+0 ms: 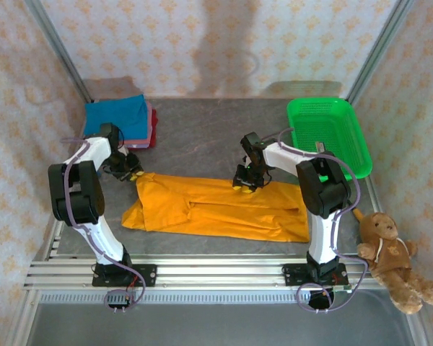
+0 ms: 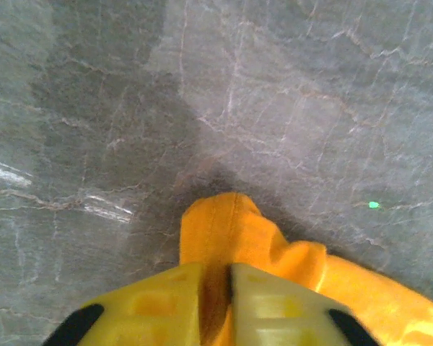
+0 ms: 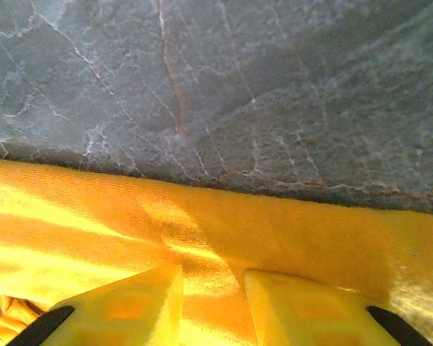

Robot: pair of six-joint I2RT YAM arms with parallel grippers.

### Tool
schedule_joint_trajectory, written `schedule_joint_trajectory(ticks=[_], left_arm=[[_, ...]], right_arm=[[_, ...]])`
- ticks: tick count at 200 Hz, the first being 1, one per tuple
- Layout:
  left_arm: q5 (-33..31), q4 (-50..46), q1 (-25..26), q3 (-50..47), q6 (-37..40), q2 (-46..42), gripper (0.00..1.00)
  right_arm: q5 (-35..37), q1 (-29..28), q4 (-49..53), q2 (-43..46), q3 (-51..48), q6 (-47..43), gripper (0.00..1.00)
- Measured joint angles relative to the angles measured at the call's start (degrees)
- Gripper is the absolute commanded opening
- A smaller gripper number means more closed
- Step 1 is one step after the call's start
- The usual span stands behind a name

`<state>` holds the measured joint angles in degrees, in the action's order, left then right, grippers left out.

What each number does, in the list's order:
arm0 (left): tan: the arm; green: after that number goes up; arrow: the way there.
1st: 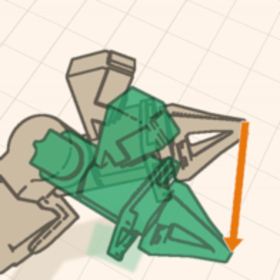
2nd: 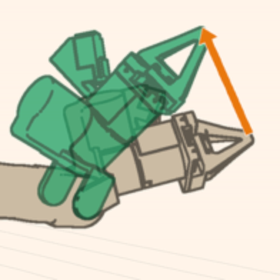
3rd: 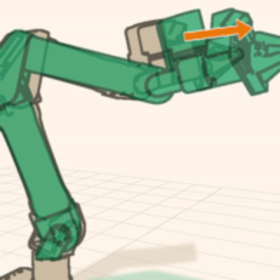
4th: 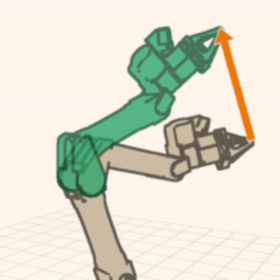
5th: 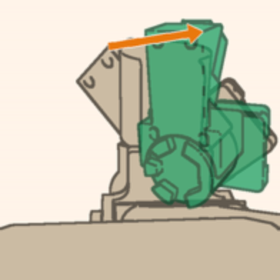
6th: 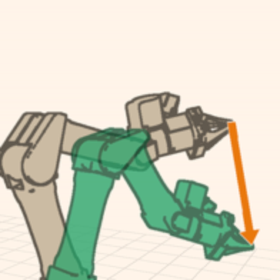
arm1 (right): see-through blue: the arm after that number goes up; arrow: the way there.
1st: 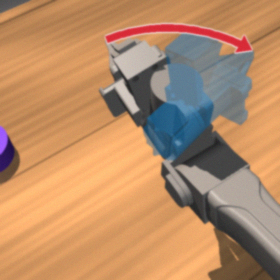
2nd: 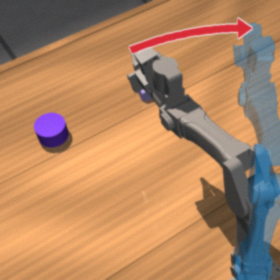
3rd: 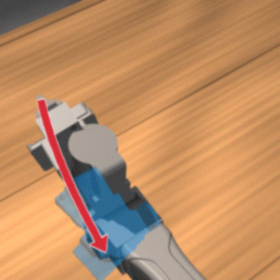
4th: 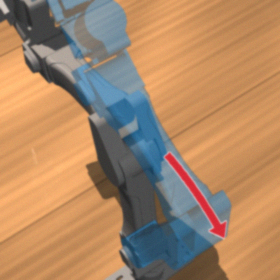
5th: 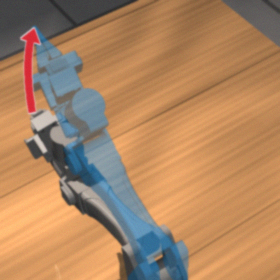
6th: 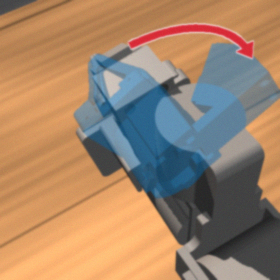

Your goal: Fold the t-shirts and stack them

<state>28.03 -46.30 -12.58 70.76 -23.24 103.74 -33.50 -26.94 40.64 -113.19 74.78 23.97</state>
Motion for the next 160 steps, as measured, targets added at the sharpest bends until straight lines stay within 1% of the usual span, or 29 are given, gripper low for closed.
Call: schedule_joint_trajectory(ticks=[5,64,106,138,160], left_arm=[[-0.1,-0.1,0.0,0.0,0.4,0.2,0.0],[-3.3,-0.7,-1.0,0.4,0.7,-0.6,0.0],[-6.2,-1.1,-2.2,1.2,0.7,-5.3,0.0],[-5.9,-1.6,-4.0,1.2,0.7,-6.0,0.0],[-3.5,-1.6,-4.4,1.2,0.9,-4.8,0.0]], right_arm=[[0.0,0.0,0.0,0.0,0.0,0.0,0.32],[0.1,0.0,0.0,0.0,-0.2,-0.2,0.32],[0.2,0.1,-0.7,0.2,-1.1,-0.2,0.32],[0.2,0.2,-0.9,0.3,-1.5,-0.2,0.32],[0.0,0.2,-0.9,0.4,-1.5,-0.2,0.32]])
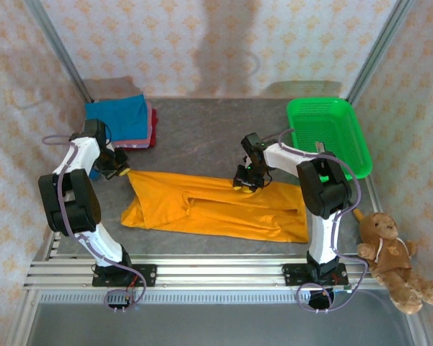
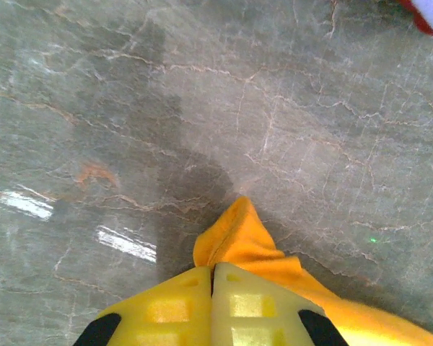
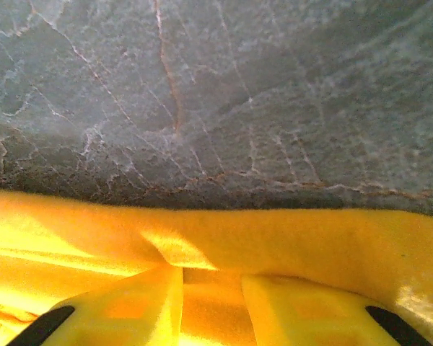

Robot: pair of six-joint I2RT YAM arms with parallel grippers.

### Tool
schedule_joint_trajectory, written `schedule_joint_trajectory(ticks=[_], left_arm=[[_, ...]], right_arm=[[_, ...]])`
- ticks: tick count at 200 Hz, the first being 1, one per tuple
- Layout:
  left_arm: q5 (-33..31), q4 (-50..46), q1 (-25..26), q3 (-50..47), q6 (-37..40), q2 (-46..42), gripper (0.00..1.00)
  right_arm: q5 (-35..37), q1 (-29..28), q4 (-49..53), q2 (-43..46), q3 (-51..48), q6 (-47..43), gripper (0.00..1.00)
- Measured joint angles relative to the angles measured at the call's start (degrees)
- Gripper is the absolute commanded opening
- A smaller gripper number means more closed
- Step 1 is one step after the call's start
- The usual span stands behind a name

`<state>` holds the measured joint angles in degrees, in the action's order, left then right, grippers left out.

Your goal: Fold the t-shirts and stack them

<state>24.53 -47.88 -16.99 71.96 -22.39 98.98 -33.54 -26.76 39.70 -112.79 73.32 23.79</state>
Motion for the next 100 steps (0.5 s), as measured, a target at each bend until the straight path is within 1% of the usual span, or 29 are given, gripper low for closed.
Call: schedule_joint_trajectory(ticks=[24,42,56,69,100], left_arm=[[1.2,0.5,0.0,-0.4,0.1,3.2,0.01],[1.2,0.5,0.0,-0.8,0.5,4.8,0.11],[0.6,0.5,0.0,-0.8,1.5,5.3,0.25],[-0.3,0.2,0.0,-0.5,1.8,5.3,0.32],[-3.2,-1.1,0.0,1.5,1.5,4.0,0.37]], right_arm=[[0.0,0.0,-0.1,0.2,0.1,0.0,0.33],[0.0,0.0,-0.1,0.3,0.2,-0.4,0.34],[-0.1,0.0,0.0,0.7,0.2,-0.6,0.35],[0.2,0.0,0.7,1.2,0.1,-0.8,0.36],[2.2,0.0,4.5,2.4,0.0,-1.4,0.37]])
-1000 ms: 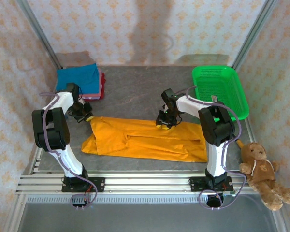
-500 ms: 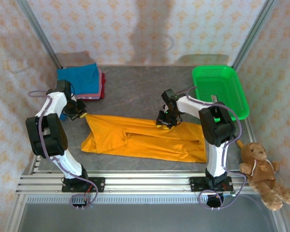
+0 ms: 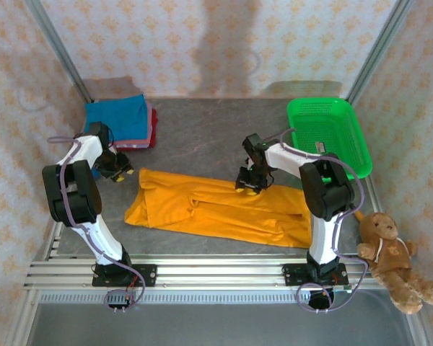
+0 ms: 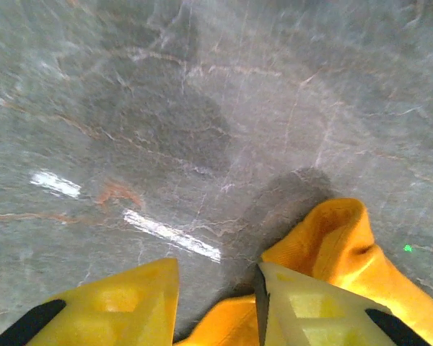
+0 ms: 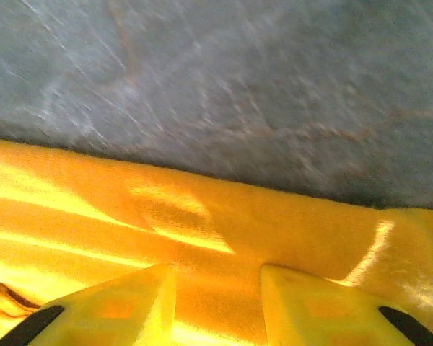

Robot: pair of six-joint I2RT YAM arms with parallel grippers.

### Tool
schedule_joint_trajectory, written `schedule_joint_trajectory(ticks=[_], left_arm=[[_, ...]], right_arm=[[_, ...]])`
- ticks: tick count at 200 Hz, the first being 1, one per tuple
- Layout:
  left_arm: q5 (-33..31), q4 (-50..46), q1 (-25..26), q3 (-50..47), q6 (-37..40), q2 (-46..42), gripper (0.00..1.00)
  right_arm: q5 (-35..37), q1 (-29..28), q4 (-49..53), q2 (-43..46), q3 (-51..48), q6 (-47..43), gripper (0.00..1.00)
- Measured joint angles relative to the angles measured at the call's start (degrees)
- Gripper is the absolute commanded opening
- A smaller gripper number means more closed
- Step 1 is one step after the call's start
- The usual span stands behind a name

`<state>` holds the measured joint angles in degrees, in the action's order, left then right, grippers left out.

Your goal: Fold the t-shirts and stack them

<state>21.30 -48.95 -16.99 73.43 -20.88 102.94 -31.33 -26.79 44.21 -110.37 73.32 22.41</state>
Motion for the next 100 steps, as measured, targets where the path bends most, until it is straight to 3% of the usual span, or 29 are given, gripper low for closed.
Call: schedule_joint_trajectory(ticks=[41,71,100], left_arm=[[-3.6,-1.6,2.6,-0.4,-1.1,-9.9,0.4],[-3.8,-1.1,13.0,-5.6,-5.7,-18.4,0.41],[-3.8,0.7,22.8,-12.1,-12.0,-20.4,0.41]], right_arm=[[0.9,0.0,4.3,2.0,0.0,-0.6,0.38],[0.9,-0.3,4.6,2.1,0.0,-0.6,0.39],[0.4,-1.2,4.4,1.5,0.7,-0.6,0.39]])
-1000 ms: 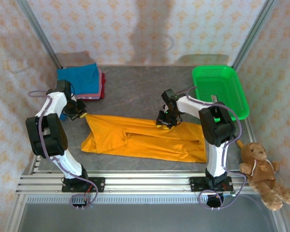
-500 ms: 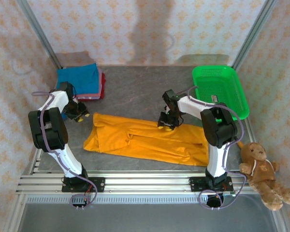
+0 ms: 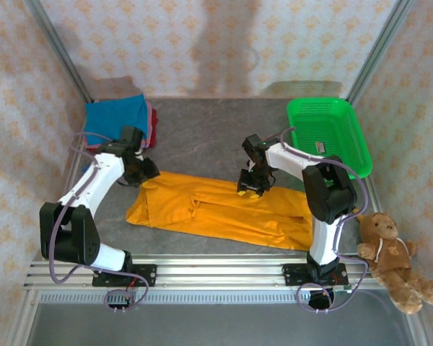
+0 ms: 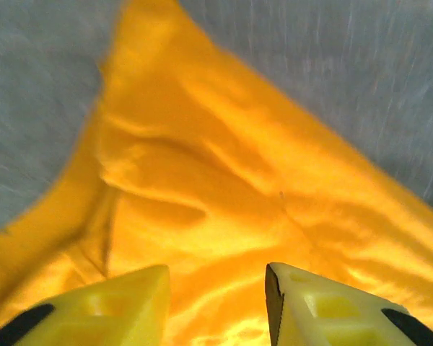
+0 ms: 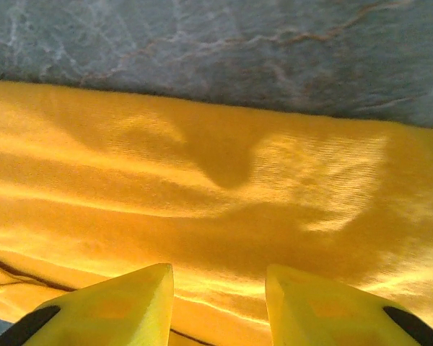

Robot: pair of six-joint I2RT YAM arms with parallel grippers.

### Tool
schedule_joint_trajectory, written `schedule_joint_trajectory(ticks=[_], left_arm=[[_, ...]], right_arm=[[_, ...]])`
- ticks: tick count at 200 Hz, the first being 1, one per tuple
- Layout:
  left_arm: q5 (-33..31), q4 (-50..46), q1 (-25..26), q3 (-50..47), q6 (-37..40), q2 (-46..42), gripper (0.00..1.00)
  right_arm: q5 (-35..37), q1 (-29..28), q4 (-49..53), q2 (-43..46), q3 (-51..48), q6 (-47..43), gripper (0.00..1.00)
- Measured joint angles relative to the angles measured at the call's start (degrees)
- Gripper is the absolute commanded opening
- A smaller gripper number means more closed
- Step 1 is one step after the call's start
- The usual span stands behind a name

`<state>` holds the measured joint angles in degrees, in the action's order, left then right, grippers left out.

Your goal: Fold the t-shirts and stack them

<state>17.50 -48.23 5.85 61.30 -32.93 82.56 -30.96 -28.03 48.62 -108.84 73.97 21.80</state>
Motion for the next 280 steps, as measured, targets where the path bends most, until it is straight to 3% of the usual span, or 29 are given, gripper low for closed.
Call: schedule_joint_trajectory(ticks=[53,104,129,180,239,258,280], left_arm=[[-0.2,6.4,12.5,-7.9,-11.0,1.3,0.43],[-0.4,10.0,13.6,-8.1,-13.3,11.6,0.44],[-0.2,8.9,13.6,-2.7,-12.9,16.2,0.45],[0.0,2.2,12.7,18.6,-7.8,32.2,0.45],[-3.2,-9.6,12.4,66.0,5.5,58.3,0.45],[-3.4,-12.9,12.4,75.8,7.7,60.9,0.45],[-3.1,-14.0,12.4,76.8,8.0,58.2,0.46]], right_arm=[[0.3,-0.4,-0.7,-2.2,0.4,0.1,0.39],[0.5,0.5,-0.9,-2.4,0.4,0.7,0.39],[0.8,1.8,-1.0,-2.4,0.4,0.7,0.39],[2.2,3.2,-0.3,-2.4,0.8,-0.7,0.39],[2.7,3.4,1.7,0.1,0.3,-2.2,0.39],[2.4,3.3,2.4,3.2,-0.5,-2.1,0.39],[2.0,2.9,2.7,6.1,-1.5,-2.1,0.39]])
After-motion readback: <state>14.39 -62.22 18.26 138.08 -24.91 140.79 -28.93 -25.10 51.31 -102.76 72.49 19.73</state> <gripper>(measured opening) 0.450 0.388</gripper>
